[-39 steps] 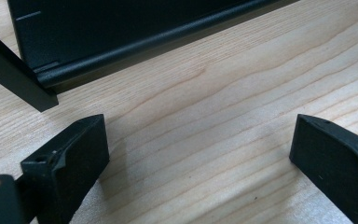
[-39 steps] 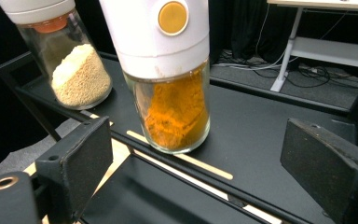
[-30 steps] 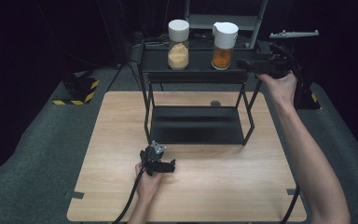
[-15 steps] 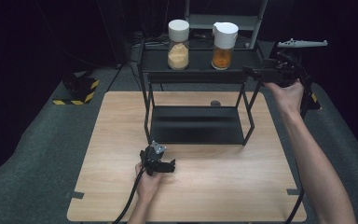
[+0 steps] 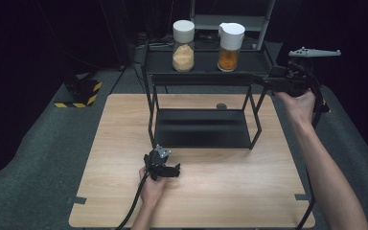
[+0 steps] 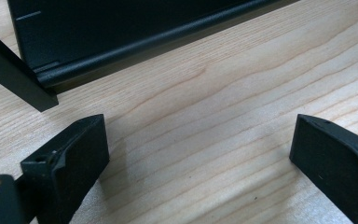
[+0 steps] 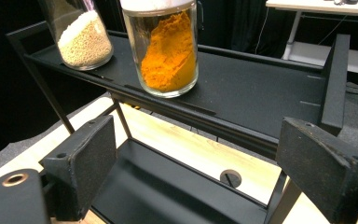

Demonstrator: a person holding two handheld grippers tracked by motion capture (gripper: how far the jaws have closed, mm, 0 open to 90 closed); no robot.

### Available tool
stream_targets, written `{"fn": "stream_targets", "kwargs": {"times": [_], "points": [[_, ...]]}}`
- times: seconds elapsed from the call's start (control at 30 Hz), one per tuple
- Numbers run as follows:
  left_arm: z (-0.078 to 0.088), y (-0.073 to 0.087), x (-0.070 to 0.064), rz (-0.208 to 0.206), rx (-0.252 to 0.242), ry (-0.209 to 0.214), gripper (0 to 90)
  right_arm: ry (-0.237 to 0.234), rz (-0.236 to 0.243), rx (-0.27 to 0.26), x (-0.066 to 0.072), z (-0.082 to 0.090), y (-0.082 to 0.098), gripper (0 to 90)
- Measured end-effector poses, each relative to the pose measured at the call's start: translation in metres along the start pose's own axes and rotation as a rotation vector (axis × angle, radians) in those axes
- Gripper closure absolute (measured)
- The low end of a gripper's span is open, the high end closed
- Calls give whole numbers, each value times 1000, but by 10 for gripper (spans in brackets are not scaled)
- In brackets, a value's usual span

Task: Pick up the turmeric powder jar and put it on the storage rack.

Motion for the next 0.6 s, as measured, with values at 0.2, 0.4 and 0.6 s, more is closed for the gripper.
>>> {"fn": "stream_targets", "kwargs": {"times": [0.2, 0.4, 0.6], "points": [[0, 0, 0, -1, 0, 0, 44, 7, 5, -14, 2, 2, 7, 126], [0, 0, 0, -3, 2, 0, 44, 4, 0, -19, 0, 3, 15, 127], [0, 0, 0, -1, 0, 0, 44, -6, -1, -16, 0, 3, 22, 126]]}}
Point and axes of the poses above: each handheld gripper's, and its own axes: z roughly backward along the jaws, y roughly out of its underside, x roughly to its left, the point moved 8 cm from there along -z, roughly forward along the jaws, and after that the axes turned 14 degrees about x, right-handed, at the moved point
